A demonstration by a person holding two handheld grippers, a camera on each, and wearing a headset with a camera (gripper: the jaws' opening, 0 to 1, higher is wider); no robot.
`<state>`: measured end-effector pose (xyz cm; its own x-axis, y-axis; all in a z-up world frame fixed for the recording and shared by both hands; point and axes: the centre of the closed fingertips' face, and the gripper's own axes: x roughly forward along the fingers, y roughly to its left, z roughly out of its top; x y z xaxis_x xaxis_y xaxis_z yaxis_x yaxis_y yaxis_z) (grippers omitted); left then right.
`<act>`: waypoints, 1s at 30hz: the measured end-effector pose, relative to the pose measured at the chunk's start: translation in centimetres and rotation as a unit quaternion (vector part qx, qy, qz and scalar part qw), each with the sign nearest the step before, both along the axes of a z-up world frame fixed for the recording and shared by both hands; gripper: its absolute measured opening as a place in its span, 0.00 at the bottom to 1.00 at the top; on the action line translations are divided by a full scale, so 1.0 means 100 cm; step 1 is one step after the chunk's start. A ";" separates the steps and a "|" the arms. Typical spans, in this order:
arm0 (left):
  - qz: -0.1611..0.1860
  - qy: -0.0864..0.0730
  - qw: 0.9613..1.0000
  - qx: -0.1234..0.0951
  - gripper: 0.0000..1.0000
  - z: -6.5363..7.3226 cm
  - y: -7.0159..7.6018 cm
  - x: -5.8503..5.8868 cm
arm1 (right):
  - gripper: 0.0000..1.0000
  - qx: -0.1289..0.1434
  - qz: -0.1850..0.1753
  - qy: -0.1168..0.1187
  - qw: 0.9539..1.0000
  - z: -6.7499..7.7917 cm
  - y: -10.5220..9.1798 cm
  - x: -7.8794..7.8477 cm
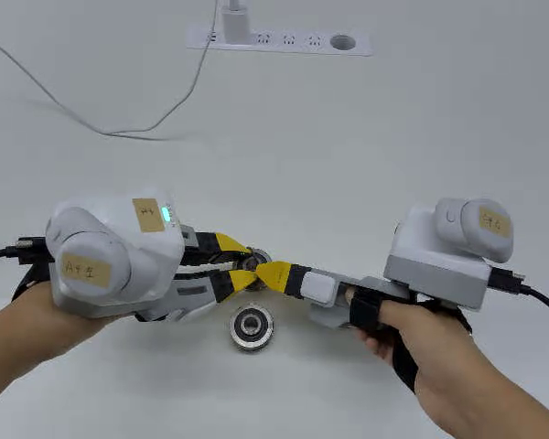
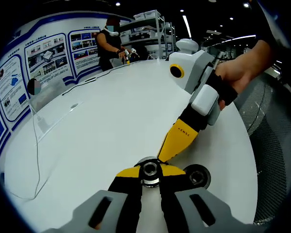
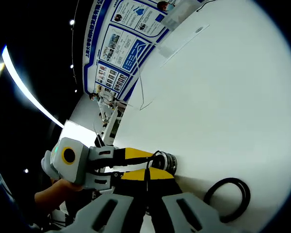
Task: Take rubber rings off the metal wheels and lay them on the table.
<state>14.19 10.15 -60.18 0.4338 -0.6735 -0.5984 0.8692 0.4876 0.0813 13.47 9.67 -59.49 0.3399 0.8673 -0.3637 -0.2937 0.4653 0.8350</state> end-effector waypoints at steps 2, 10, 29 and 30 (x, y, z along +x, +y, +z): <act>0.005 0.001 1.000 -0.002 0.13 0.000 0.000 0.001 | 0.01 0.000 -0.007 0.004 1.000 0.000 0.000 0.001; 0.016 0.003 1.000 0.001 0.15 0.004 0.006 -0.002 | 0.01 -0.002 -0.025 0.013 1.000 -0.002 -0.001 0.005; 0.096 -0.022 0.994 -0.049 0.19 0.045 0.036 -0.001 | 0.01 0.048 -0.052 0.019 0.997 0.022 0.005 0.013; 0.097 -0.024 0.994 -0.050 0.19 0.046 0.036 -0.001 | 0.01 0.050 -0.054 0.018 0.997 0.024 0.003 0.012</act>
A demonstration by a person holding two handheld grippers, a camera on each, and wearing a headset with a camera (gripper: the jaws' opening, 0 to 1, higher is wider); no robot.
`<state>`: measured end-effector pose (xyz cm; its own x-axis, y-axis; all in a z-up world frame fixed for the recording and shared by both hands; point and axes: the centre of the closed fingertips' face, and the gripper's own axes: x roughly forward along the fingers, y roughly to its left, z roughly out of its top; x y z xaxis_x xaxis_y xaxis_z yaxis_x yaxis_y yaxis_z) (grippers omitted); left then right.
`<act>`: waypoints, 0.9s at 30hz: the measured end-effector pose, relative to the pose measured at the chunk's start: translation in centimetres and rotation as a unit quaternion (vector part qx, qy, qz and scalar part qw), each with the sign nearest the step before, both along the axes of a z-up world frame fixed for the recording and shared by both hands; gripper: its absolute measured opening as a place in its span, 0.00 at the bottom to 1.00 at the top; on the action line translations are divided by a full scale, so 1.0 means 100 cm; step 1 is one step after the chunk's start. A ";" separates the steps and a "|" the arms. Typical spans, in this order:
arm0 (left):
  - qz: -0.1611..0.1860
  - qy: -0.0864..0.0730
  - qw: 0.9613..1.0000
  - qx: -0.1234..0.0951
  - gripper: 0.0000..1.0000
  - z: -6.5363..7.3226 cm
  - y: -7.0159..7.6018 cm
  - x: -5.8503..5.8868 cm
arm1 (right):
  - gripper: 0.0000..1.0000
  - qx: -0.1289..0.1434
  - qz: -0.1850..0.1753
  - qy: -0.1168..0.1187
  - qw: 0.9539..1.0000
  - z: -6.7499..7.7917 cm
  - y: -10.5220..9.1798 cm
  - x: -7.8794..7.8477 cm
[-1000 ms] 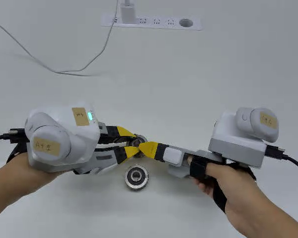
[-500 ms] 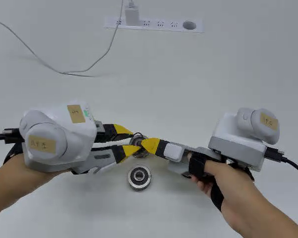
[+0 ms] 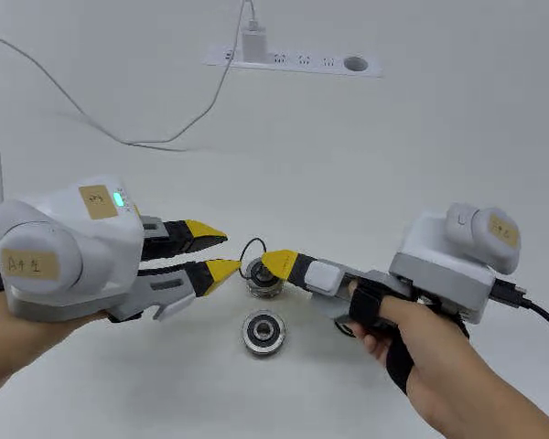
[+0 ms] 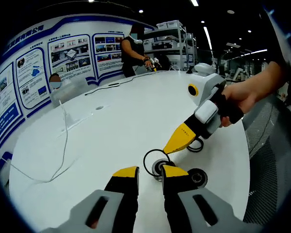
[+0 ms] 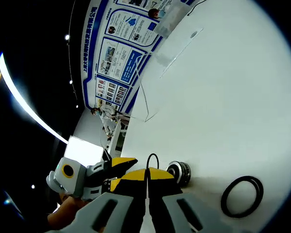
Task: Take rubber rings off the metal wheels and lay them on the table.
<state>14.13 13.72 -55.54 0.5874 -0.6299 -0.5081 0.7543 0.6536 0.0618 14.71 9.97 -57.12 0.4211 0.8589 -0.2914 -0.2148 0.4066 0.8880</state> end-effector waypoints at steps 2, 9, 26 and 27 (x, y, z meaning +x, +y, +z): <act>-0.005 -0.007 1.000 0.012 0.21 0.002 0.000 -0.001 | 0.01 -0.001 -0.004 -0.001 1.000 0.003 -0.007 -0.001; 0.002 -0.015 1.000 -0.001 0.28 0.013 -0.002 -0.003 | 0.01 -0.006 -0.031 0.008 0.999 0.002 -0.037 -0.009; 0.049 -0.033 0.997 -0.044 0.34 0.037 0.011 -0.004 | 0.01 -0.061 -0.063 0.031 0.996 -0.027 -0.098 -0.033; 0.050 -0.034 0.997 -0.044 0.33 0.038 0.011 -0.004 | 0.01 -0.062 -0.066 0.035 0.995 -0.029 -0.102 -0.033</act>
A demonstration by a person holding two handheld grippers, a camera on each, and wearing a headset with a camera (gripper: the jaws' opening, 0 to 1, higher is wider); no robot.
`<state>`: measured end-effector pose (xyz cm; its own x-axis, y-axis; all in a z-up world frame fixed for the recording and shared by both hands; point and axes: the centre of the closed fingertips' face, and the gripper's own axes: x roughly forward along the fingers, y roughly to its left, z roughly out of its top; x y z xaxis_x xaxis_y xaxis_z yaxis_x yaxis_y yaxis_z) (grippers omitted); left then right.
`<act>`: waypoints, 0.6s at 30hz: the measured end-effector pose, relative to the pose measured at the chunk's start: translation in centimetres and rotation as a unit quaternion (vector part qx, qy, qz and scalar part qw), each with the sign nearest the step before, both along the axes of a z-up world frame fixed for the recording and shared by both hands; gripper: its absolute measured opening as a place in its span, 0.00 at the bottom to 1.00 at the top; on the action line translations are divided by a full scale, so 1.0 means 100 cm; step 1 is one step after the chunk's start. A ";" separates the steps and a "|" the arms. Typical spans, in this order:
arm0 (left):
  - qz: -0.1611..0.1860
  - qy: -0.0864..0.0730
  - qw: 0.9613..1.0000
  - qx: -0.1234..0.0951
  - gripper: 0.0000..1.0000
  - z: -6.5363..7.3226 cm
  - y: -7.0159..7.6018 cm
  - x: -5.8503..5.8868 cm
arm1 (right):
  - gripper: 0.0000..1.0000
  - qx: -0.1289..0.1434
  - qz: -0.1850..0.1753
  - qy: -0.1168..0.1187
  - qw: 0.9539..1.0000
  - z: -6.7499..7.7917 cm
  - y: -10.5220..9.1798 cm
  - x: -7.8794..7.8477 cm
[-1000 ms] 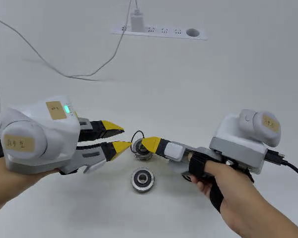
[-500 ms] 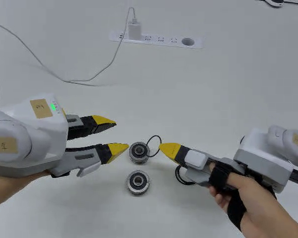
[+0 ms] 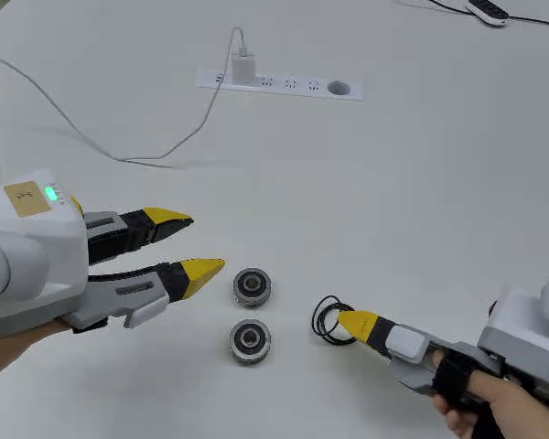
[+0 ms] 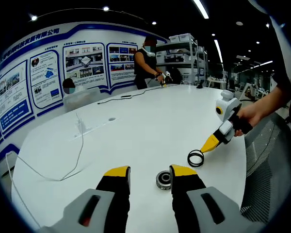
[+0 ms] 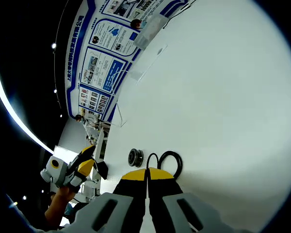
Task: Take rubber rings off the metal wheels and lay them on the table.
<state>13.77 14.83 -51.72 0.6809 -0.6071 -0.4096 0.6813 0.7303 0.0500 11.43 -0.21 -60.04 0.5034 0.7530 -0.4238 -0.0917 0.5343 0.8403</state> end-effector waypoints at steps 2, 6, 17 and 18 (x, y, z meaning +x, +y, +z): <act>0.002 -0.001 1.000 0.000 0.34 0.002 0.001 0.000 | 0.01 -0.008 -0.006 0.001 1.000 -0.001 -0.003 0.000; 0.006 -0.002 1.000 -0.005 0.34 0.005 0.001 0.001 | 0.01 -0.015 -0.018 0.000 1.000 -0.002 -0.009 0.002; 0.005 -0.007 1.000 -0.001 0.33 0.011 0.002 -0.002 | 0.12 -0.068 -0.020 -0.004 0.998 -0.008 -0.017 0.001; 0.005 -0.007 1.000 -0.001 0.33 0.011 0.002 -0.002 | 0.12 -0.078 -0.012 -0.010 0.997 -0.008 -0.017 0.000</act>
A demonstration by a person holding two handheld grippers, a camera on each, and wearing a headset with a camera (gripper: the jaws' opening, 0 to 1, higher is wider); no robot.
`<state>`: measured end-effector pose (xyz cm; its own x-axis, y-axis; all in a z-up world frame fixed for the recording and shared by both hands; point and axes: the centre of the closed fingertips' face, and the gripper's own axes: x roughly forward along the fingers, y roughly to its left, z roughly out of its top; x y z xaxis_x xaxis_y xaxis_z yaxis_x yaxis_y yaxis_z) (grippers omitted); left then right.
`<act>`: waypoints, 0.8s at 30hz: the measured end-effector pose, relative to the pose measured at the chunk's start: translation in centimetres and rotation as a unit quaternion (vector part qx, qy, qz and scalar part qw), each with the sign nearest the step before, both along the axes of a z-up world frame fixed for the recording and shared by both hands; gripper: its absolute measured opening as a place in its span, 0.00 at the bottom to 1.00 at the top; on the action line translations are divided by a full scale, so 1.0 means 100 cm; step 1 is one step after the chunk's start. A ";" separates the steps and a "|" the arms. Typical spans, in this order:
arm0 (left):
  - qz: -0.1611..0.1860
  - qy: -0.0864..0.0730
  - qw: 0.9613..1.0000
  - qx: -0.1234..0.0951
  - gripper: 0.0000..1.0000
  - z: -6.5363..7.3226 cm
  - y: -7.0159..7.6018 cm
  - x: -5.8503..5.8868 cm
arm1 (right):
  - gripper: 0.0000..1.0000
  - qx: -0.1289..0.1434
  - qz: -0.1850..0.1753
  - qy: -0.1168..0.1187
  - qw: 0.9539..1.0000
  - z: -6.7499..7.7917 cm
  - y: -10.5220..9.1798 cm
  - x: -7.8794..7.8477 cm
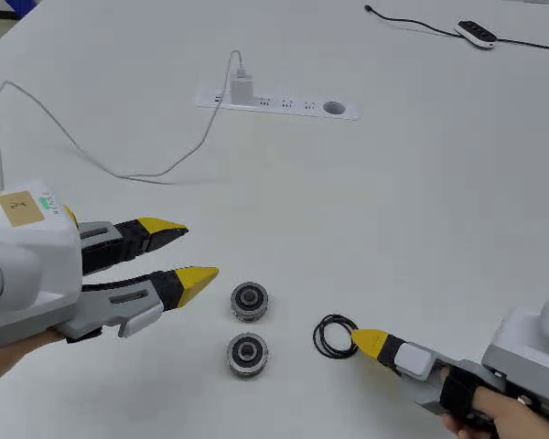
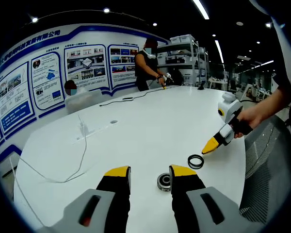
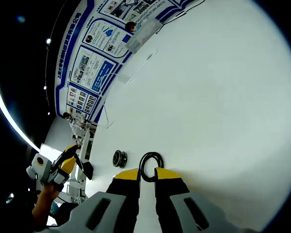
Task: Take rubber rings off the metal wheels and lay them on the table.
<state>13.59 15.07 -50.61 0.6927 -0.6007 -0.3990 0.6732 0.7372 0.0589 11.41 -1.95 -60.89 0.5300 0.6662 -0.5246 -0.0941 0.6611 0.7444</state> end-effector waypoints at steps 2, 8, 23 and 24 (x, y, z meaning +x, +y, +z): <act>-0.001 0.002 1.000 -0.002 0.33 0.001 0.000 -0.001 | 0.14 -0.023 0.013 -0.014 1.000 0.000 0.000 -0.001; -0.002 -0.001 1.000 -0.016 0.34 0.008 -0.002 -0.004 | 0.20 -0.026 0.021 -0.028 0.999 0.009 0.002 -0.004; 0.061 -0.022 0.992 -0.110 0.44 0.046 0.024 -0.002 | 0.26 -0.100 0.065 -0.169 0.978 0.047 -0.011 -0.001; 0.068 -0.027 0.991 -0.114 0.45 0.049 0.028 -0.002 | 0.26 -0.111 0.065 -0.177 0.976 0.049 -0.015 -0.001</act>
